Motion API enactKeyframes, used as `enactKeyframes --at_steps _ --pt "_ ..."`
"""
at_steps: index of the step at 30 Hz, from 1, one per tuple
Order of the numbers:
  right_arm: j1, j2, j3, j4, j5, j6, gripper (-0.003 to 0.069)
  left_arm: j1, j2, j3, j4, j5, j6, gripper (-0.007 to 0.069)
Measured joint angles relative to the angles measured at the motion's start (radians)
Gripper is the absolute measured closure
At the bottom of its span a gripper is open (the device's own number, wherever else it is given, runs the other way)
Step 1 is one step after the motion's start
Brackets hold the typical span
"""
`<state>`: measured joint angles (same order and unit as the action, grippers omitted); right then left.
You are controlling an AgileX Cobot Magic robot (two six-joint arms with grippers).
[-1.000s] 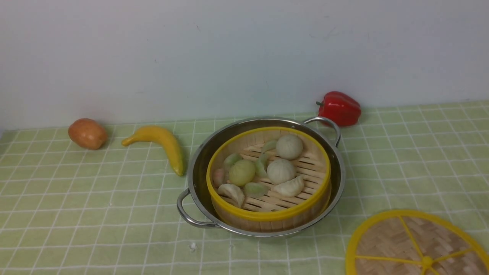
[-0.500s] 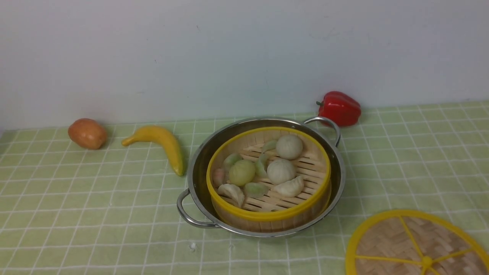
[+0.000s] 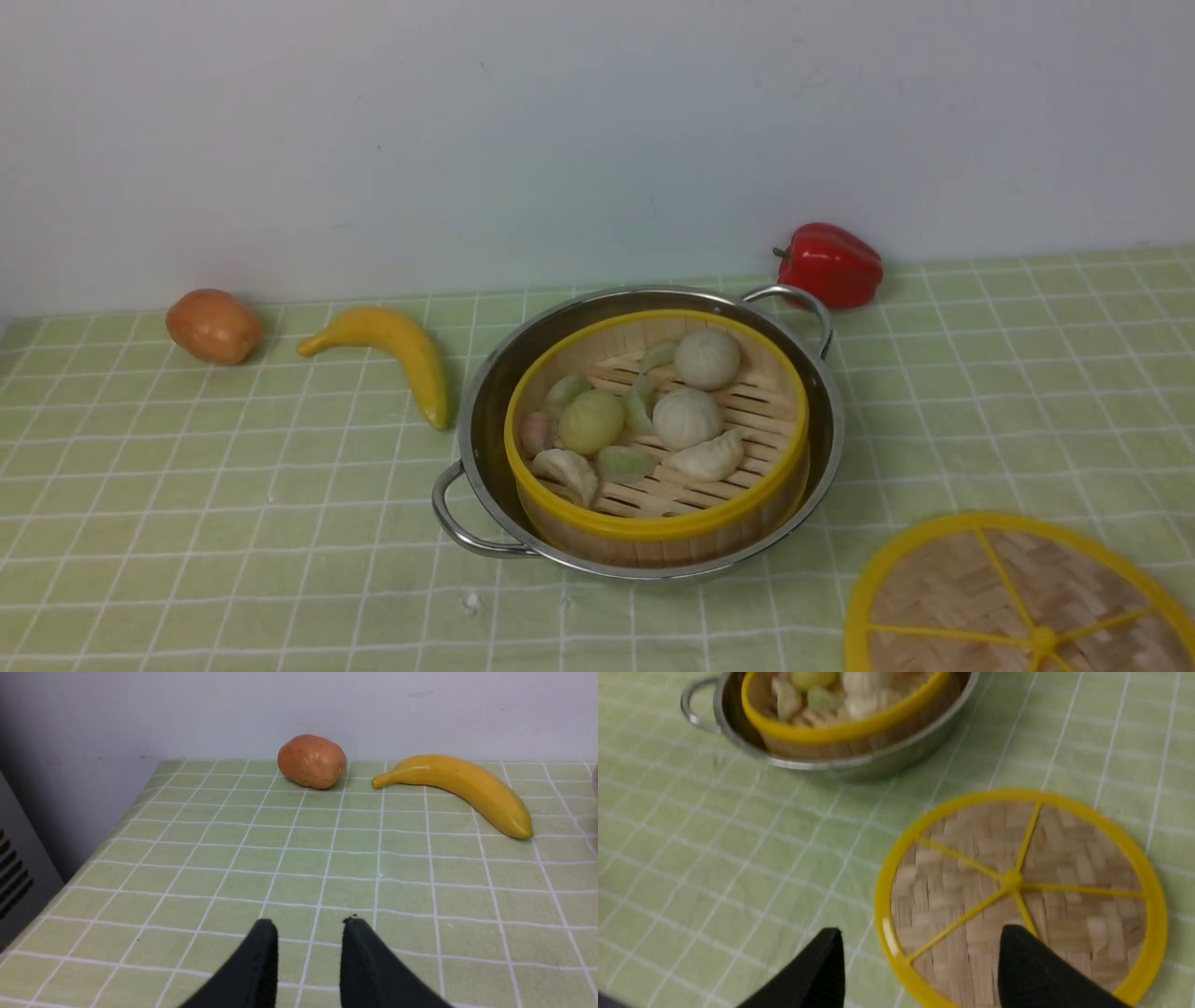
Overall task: Place the steamer in the pot on the green tablecloth, and put the lid on the steamer.
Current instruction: 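Move the gripper down to the bamboo steamer lid and grasp its center knob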
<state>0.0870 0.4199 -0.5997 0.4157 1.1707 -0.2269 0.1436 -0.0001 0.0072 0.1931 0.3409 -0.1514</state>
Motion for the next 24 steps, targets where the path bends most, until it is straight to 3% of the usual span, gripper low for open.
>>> enactKeyframes --at_steps 12,17,24 --pt "0.0 0.075 -0.031 -0.03 0.048 -0.062 0.0221 0.0 0.0 0.0 0.0 0.0 0.0 0.0422" --pt "0.0 0.224 -0.031 -0.125 0.06 -0.066 0.0221 0.0 0.0 0.0 0.0 0.0 0.001 0.0413" --pt "0.0 0.492 -0.075 -0.11 0.062 -0.085 0.0221 0.0 0.0 0.0 0.0 0.0 0.001 0.0402"
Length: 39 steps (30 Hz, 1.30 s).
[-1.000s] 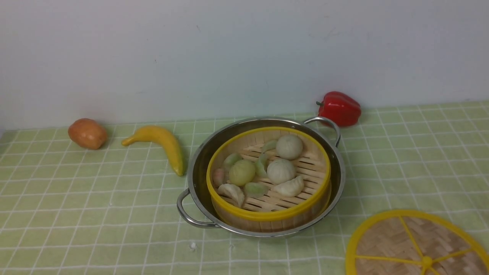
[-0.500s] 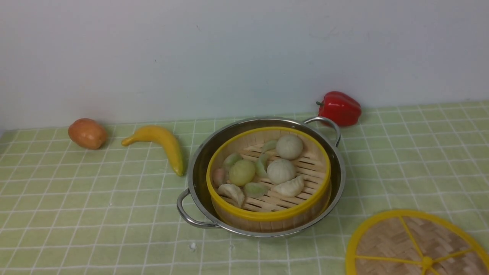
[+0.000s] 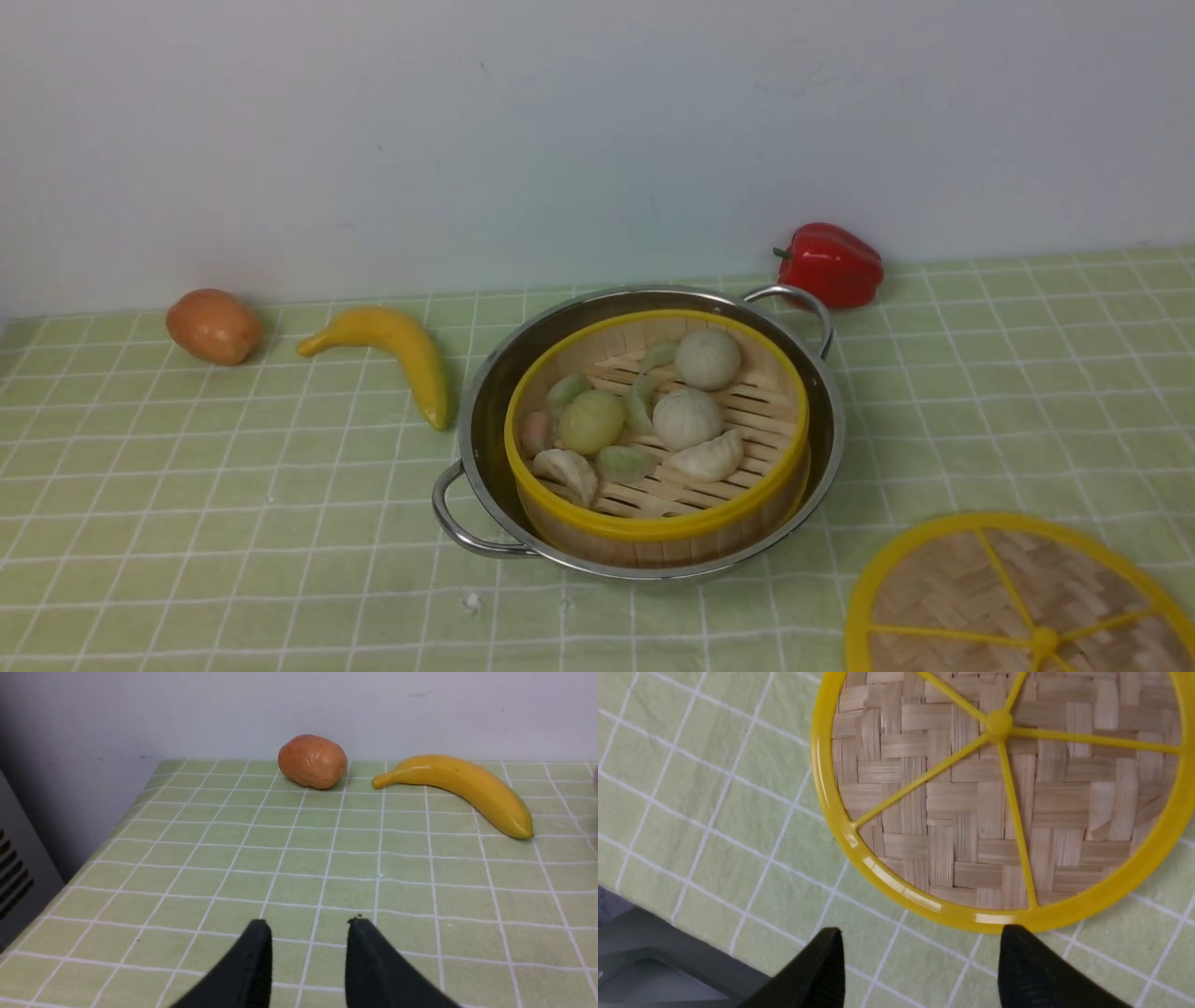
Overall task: Place the steamer in the pot on the green tablecloth, and put the lid on the steamer.
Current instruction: 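Move the gripper down to the bamboo steamer lid and grasp its center knob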
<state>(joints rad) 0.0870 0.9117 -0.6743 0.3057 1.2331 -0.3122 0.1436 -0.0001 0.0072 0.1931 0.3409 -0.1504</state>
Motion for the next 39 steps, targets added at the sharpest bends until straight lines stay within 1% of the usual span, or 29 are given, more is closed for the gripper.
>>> enactKeyframes --at_steps 7,10,11,12,14,18,19,21,25,32,39 --pt "0.008 0.213 -0.152 -0.002 -0.001 -0.007 0.0221 0.0 0.0 0.0 0.0 0.0 0.0 0.0393" --pt "0.08 0.318 -0.224 -0.061 -0.004 -0.063 0.023 0.0 0.0 0.0 0.0 0.0 0.0 0.0392" --pt "0.085 0.33 -0.227 -0.064 -0.004 -0.066 0.0232 0.0 0.0 0.0 0.0 0.0 0.0 0.0392" --pt "0.132 0.378 -0.247 -0.089 -0.004 -0.07 0.0242 0.0 0.0 0.0 0.0 0.0 0.0 0.0391" --pt "0.178 0.439 -0.259 -0.12 -0.005 -0.04 0.0263 0.0 0.0 0.0 0.0 0.0 0.0 0.0384" --pt "0.214 0.525 -0.262 -0.186 -0.01 0.013 0.0306 0.0 0.0 0.0 0.0 0.0 0.0 0.0382" --pt "0.216 0.529 -0.262 -0.188 -0.012 0.017 0.0309 0.0 0.0 0.0 0.0 0.0 0.0 0.0382" --pt "0.221 0.579 -0.262 -0.209 -0.051 0.032 0.0337 0.0 0.0 0.0 0.0 0.0 0.0 0.0382" --pt "0.221 0.605 -0.262 -0.221 -0.102 0.035 0.0356 0.0 0.0 0.0 0.0 0.0 0.0 0.0382" --pt "0.221 0.614 -0.263 -0.227 -0.147 0.039 0.0362 0.0 0.0 0.0 0.0 0.0 0.0 0.0382" --pt "0.221 0.701 -0.263 -0.23 -0.152 0.045 0.0362 0.0 0.0 0.0 0.0 0.0 0.0 0.0382"
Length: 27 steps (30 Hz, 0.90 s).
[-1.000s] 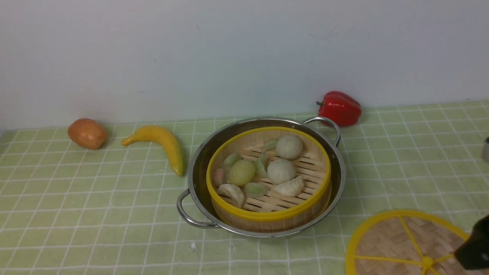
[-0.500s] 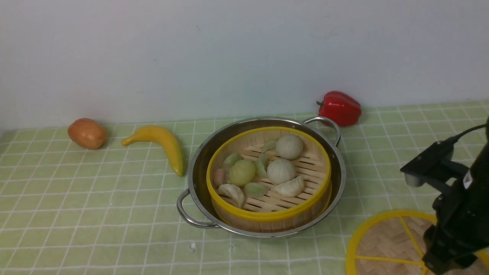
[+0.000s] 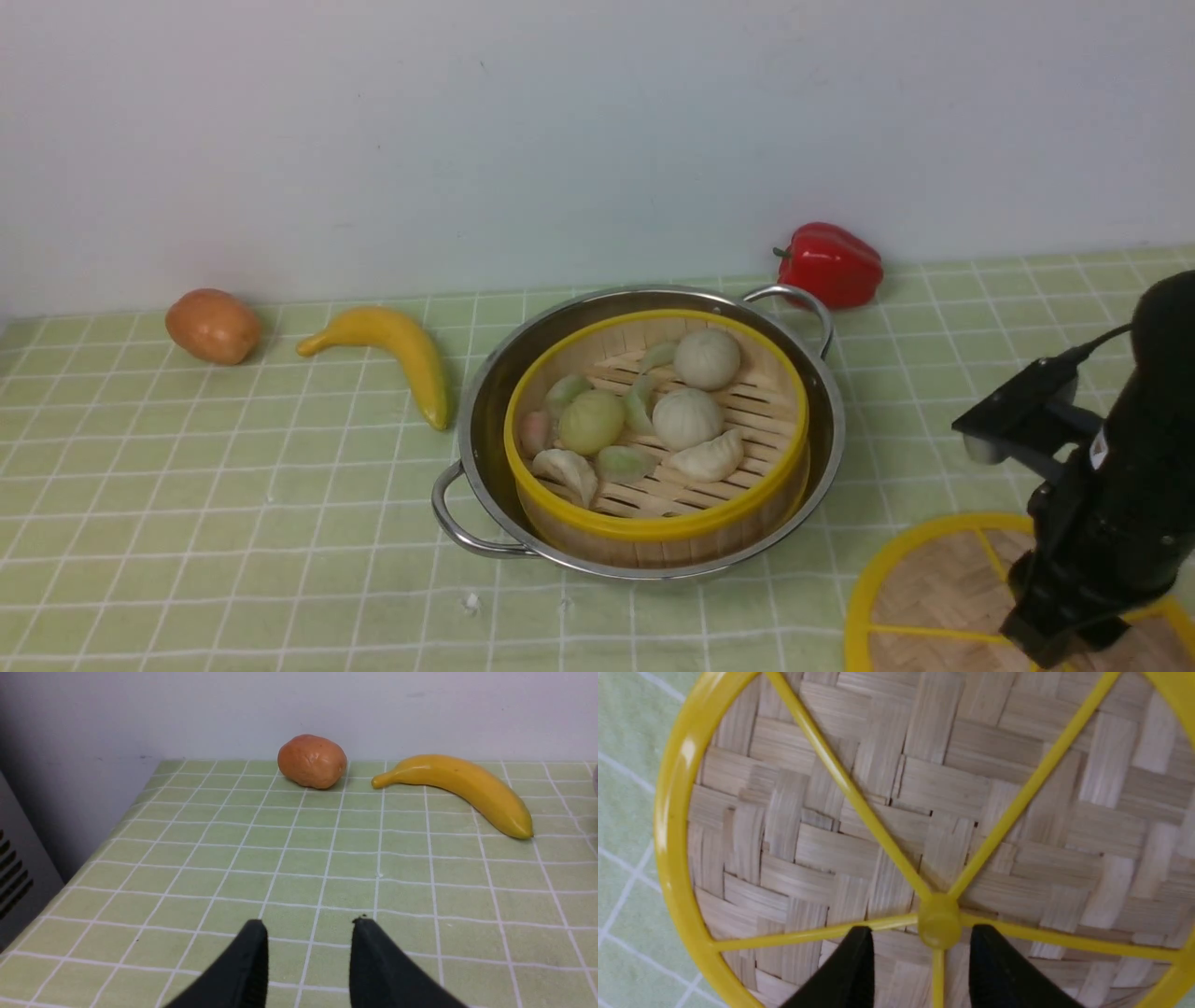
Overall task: Place the steamer in the pot on the green tablecloth, and put the lid on the steamer.
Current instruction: 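Move the gripper down to the bamboo steamer lid and grasp its center knob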
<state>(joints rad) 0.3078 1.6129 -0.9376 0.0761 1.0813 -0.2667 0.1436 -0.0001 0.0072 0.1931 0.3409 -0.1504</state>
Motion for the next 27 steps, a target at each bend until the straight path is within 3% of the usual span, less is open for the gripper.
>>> enactKeyframes --at_steps 9,13,15,27 --pt "0.0 0.064 0.0 -0.009 -0.014 0.029 0.037 0.0 0.0 0.0 0.0 0.0 0.0 0.0382" --pt "0.0 0.067 0.0 -0.048 -0.016 0.057 0.0442 0.0 0.0 0.0 0.0 0.0 0.0 0.0382" --pt "0.001 0.067 0.0 -0.062 -0.014 0.081 0.0512 0.0 0.0 0.0 0.0 0.0 0.0 0.0382" --pt "0.001 0.052 -0.038 -0.11 0.031 0.133 0.0513 0.0 0.0 0.0 0.0 0.0 0.0 0.0382"
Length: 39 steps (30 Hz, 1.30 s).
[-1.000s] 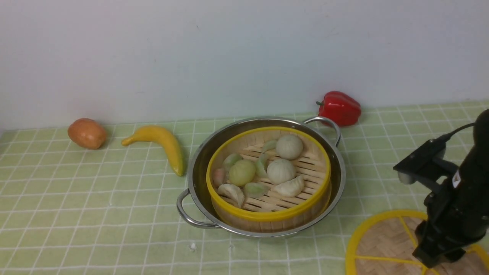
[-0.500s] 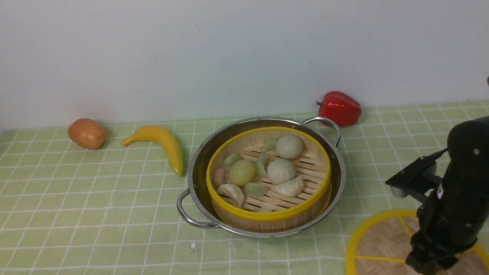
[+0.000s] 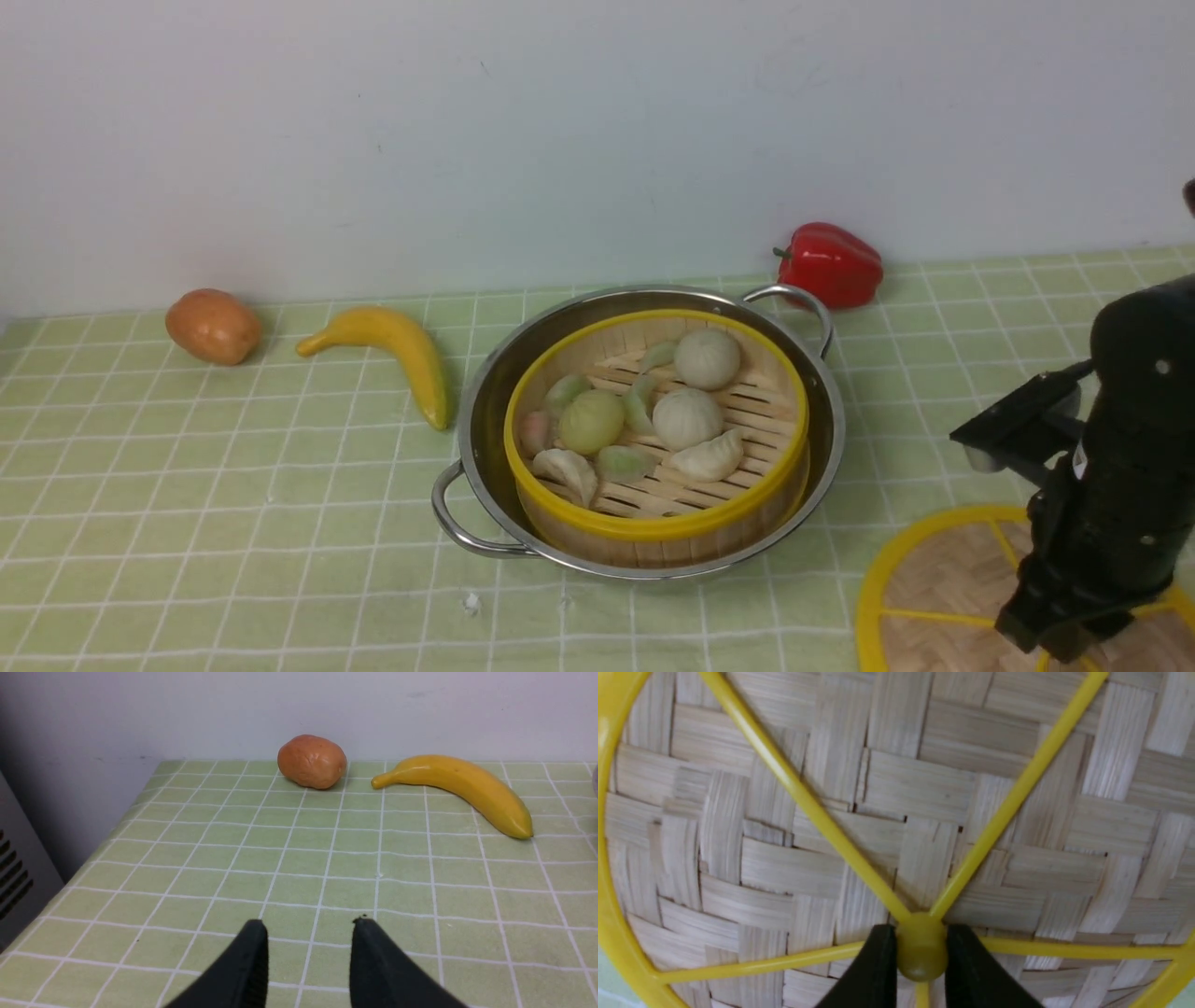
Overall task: Place the steamer in the pot on the green tablecloth, and put the lid on the steamer.
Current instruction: 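Move the gripper down to the bamboo steamer lid and grasp its center knob, then place the bamboo steamer lid onto the steamer basket in the pot with the right gripper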
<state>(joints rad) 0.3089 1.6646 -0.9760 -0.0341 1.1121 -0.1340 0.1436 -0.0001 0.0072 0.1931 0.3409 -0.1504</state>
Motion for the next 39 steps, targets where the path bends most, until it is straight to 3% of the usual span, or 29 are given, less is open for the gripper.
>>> enactKeyframes --at_steps 6,8,12,16,21,29,39 --pt "0.0 -0.117 -0.135 -0.091 0.096 0.053 0.0513 0.0 0.0 0.0 0.0 0.0 0.0 0.0382" --pt "0.0 -0.153 -0.196 -0.076 0.104 0.042 0.0513 0.0 0.0 0.0 0.0 0.0 0.0 0.0382" --pt "0.053 -0.175 -0.352 0.078 0.095 -0.109 0.0513 0.0 0.0 0.0 0.0 0.0 0.0 0.0382" --pt "0.156 -0.108 -0.459 0.137 0.052 -0.197 0.0513 0.0 0.0 0.0 0.0 0.0 0.0 0.0382" --pt "0.262 0.044 -0.592 0.108 0.016 -0.221 0.0513 0.0 0.0 0.0 0.0 0.0 0.0 0.0382" --pt "0.298 0.246 -0.788 0.109 0.014 -0.236 0.0513 0.0 0.0 0.0 0.0 0.0 0.0 0.0382" --pt "0.298 0.33 -0.842 0.106 0.017 -0.242 0.0513 0.0 0.0 0.0 0.0 0.0 0.004 0.0382"
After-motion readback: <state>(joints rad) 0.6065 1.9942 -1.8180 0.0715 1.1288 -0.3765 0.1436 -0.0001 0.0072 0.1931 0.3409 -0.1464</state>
